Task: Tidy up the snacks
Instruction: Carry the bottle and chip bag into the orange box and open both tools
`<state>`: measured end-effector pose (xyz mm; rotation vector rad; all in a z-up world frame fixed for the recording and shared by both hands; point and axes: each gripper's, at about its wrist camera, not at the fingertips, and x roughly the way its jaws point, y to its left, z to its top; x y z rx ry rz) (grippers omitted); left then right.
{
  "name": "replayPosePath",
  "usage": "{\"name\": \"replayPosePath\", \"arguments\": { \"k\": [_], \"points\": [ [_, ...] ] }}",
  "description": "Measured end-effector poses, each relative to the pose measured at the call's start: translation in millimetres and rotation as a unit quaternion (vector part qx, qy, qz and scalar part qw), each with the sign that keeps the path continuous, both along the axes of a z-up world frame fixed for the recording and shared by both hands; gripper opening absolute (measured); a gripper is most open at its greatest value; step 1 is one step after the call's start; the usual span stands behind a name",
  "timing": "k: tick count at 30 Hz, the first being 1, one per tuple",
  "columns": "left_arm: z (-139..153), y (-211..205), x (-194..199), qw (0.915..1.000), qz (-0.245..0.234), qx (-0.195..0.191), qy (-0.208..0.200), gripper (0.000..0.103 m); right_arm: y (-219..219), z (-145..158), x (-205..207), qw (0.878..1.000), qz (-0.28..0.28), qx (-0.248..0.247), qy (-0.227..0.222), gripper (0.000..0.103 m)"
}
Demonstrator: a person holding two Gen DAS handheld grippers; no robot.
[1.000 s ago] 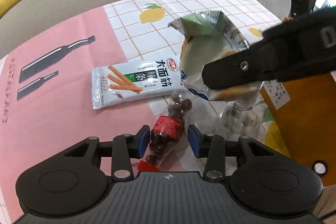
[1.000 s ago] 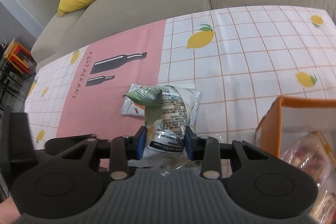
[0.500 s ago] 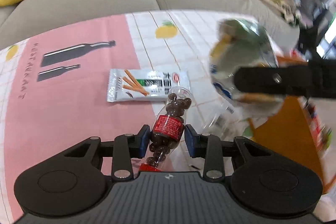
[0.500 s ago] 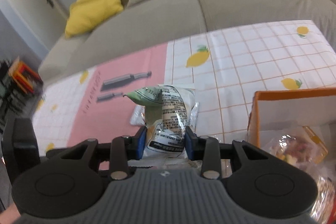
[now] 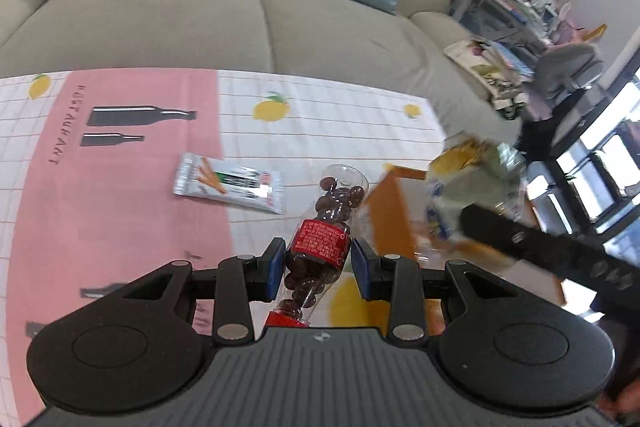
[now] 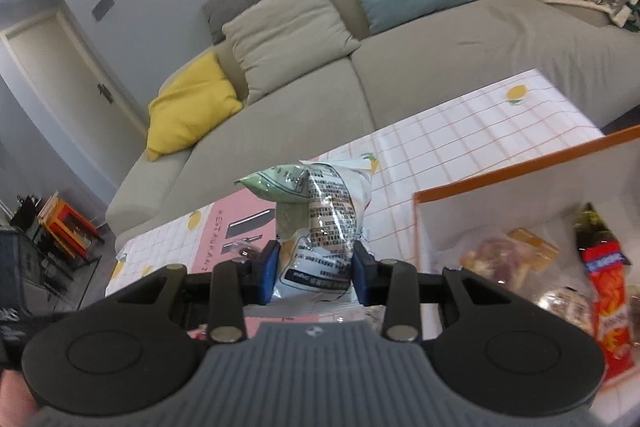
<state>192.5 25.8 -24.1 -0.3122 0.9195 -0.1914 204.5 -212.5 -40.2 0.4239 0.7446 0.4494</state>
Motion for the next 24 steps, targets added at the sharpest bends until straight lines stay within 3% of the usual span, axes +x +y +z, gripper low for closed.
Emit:
{"name": "replayPosePath", "arguments": {
  "k": [4,11,18,24],
  "points": [
    [16,-23,-4,0.9991,-0.027,-0.032,0.0,0.04,-27,5,-16,1.0,-0.007,-0.004,-0.004,0.036],
    [25,-85,9,0.9948,-0.095,-0.037,0.009,0.04,-94,15,-34,0.999,-0.036,-0.032,-0.013,0.036],
    [19,-154,35,0.9863,-0.163,0.0,0.022,0.039,-162,14,-30,0.995,-0.076,-0.067,-0.01,0.035],
    [-11,-202,64,0.9789,-0.194,0.04,0.052,0.039,-183,-10,3,0.988,-0.066,-0.135,0.035,0.035]
  ]
}}
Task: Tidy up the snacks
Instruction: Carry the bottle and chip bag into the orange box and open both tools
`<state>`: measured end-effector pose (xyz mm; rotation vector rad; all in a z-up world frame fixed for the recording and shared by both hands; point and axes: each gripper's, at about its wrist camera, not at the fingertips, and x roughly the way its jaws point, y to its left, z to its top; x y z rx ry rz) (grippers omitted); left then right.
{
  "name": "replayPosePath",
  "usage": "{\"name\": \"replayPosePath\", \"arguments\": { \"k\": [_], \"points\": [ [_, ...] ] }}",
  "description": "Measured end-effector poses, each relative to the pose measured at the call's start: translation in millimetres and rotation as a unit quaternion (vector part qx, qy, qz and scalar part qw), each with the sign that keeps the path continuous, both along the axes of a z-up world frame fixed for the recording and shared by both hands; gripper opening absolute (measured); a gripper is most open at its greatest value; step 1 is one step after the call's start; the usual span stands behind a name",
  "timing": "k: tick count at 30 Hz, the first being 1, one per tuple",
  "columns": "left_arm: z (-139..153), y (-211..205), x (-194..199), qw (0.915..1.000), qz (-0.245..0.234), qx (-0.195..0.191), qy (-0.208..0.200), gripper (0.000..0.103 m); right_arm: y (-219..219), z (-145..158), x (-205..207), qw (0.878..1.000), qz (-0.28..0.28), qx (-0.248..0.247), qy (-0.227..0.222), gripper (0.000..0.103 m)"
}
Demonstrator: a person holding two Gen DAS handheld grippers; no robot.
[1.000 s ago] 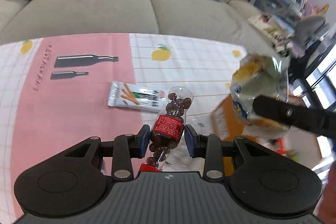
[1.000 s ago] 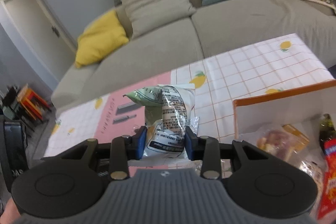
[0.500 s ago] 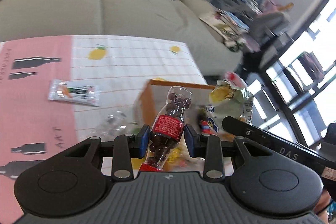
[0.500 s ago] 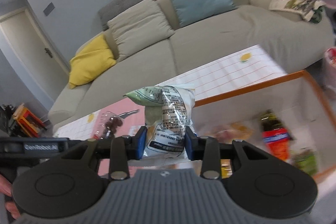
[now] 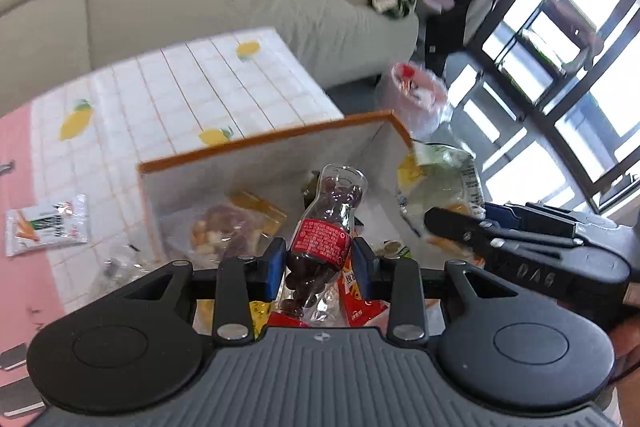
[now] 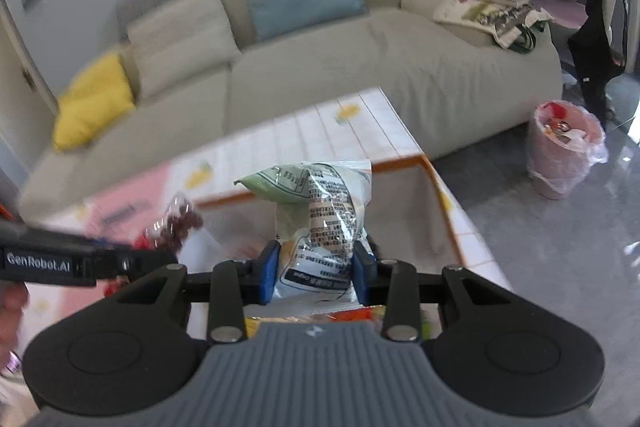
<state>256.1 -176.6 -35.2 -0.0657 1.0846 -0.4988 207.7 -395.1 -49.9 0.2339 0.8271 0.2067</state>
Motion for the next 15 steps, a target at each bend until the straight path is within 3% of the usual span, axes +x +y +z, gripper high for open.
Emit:
{"name": "replayPosePath", "arguments": {
  "k": [8,15],
  "points": [
    [-62,-30,40,0.9975,0.002,0.033,0.062,0.039,10,-54,45,0.992,0.055,-0.097,0.066,0.035],
    [-91,-47,54,0.9956,-0.017,0.059,0.071,0.039,17,-86,66,0.981,0.068,-0.143,0.115,0.036]
  ]
}}
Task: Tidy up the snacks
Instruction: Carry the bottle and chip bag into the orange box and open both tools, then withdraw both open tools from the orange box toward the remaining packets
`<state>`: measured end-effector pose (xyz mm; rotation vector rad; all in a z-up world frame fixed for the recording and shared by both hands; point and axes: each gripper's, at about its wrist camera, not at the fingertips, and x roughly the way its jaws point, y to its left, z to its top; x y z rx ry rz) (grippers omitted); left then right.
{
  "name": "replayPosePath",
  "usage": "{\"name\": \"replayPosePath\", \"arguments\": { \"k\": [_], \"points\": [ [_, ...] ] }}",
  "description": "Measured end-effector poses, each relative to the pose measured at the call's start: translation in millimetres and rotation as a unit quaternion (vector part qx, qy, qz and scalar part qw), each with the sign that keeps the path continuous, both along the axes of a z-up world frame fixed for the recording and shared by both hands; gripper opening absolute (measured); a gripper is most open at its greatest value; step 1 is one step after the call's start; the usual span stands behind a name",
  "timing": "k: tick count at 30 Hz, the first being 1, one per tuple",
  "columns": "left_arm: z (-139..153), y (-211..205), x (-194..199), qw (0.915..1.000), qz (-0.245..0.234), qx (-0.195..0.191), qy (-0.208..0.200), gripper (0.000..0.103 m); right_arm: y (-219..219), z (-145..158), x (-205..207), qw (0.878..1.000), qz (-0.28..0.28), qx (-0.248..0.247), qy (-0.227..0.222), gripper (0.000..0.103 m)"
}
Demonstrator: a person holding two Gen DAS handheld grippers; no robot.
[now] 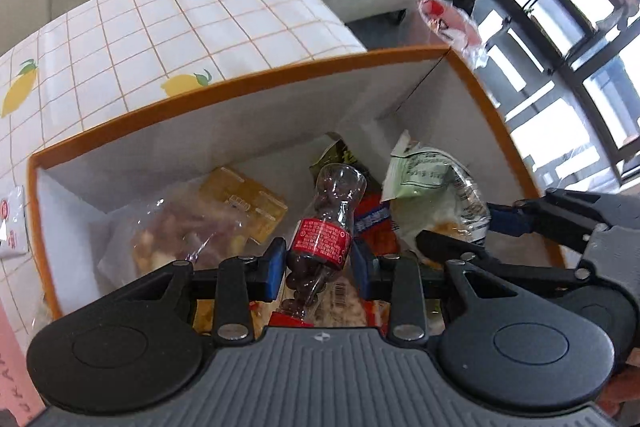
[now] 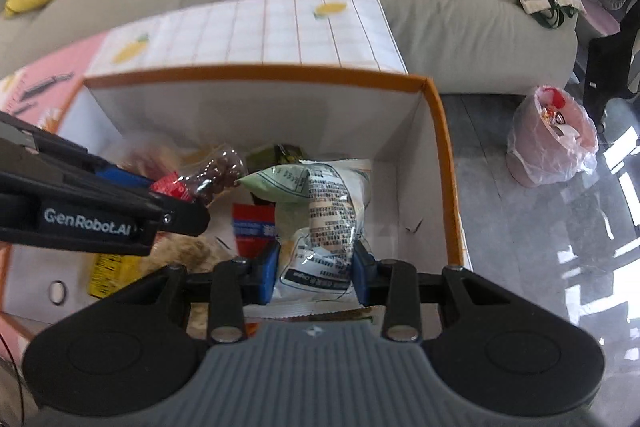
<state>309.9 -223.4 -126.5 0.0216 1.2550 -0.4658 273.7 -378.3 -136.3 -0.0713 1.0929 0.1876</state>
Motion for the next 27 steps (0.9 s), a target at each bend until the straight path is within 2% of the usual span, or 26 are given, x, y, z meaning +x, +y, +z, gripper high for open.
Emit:
{"name": "replayPosePath", "arguments": {
  "k": [8,10,13,14,21,27],
  "points": [
    [-10,-5,3,0.9996,-0.01,0.023,0.011,0.039,1,-14,5,1.0,-0.012,-0.019,0.02,0.038],
    [-7,-4,2,0.9996,-0.013,0.026,0.003,0.04,1,-14,5,0.999,-0.016,-0.023,0.023,0.04],
    [2,0,-2,0.9996,-0.016,0.024,-0.003,0.049,4,-10,3,0.999,-0.016,-0.025,0.023,0.054],
    [6,1,-5,0.9996,-0.017,0.024,-0.006,0.052,6,-8,2,0.999,-0.017,-0.029,0.021,0.064],
    [41,21,-25,0.9985,-0.023,0.036,-0.035,0.056,13,10,-4,0.998,-0.029,-0.047,0.014,0.08],
    [77,38,-48,0.9969,-0.013,0.038,-0.068,0.056,24,36,-22,0.998,-0.032,-0.052,-0.005,0.083]
  ]
}}
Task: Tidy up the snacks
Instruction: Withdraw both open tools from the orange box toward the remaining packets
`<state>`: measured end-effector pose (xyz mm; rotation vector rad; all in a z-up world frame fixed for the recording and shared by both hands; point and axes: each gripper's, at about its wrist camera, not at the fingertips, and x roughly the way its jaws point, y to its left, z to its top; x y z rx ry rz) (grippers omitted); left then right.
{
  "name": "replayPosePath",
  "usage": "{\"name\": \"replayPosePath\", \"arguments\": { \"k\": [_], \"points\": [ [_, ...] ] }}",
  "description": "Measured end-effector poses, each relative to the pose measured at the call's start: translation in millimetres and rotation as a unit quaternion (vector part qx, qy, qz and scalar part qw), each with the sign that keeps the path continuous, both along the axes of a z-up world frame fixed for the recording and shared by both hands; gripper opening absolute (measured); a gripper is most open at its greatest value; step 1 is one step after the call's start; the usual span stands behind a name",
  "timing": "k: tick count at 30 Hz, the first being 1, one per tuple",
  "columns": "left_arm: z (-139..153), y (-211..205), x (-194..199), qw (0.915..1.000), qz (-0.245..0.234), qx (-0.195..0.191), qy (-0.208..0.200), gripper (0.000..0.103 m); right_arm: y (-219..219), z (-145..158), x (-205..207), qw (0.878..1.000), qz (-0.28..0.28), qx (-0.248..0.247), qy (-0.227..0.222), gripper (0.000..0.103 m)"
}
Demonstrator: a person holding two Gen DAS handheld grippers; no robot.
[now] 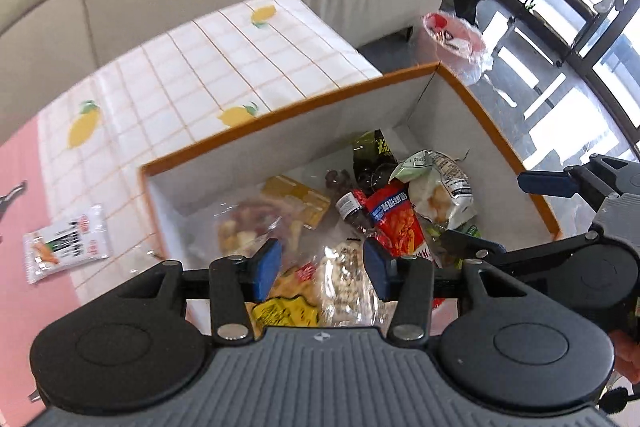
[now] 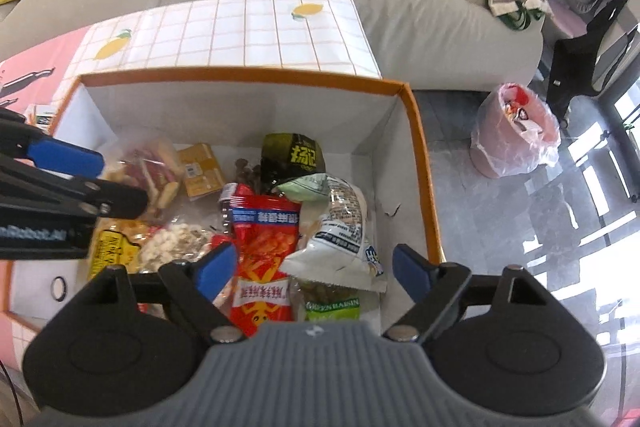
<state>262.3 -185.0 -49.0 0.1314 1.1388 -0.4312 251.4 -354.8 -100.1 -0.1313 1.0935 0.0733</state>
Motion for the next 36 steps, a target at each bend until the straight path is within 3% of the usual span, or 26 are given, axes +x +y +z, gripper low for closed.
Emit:
{"name": "replayPosePath", "arguments": {
  "k": [4,8,13,21,28,36],
  "points": [
    [29,22,-23,0.9995,0.014,-0.011,-0.026,0.056,12,26,-17,1.0,-0.003,0.012,-0.023,0.084],
    [56,51,-52,0.9975,0.028,-0.024,-0.061,0.057,30,52,-42,0.997,0.002,0.054,-0.059,0.084],
    [68,90,-85,0.9941,0.063,-0.019,-0.087,0.058,60,65,-71,0.991,0.006,0.103,-0.089,0.084],
    [53,151,-127,0.9879,0.12,-0.006,-0.098,0.058,117,62,-111,0.981,0.009,0.153,-0.121,0.084],
    [37,198,-155,0.9834,0.147,-0.024,-0.104,0.058,166,56,-137,0.978,0.027,0.134,-0.155,0.083],
    [10,237,-166,0.9804,0.172,-0.03,-0.092,0.058,209,37,-151,0.978,0.069,0.128,-0.153,0.068]
  ]
}}
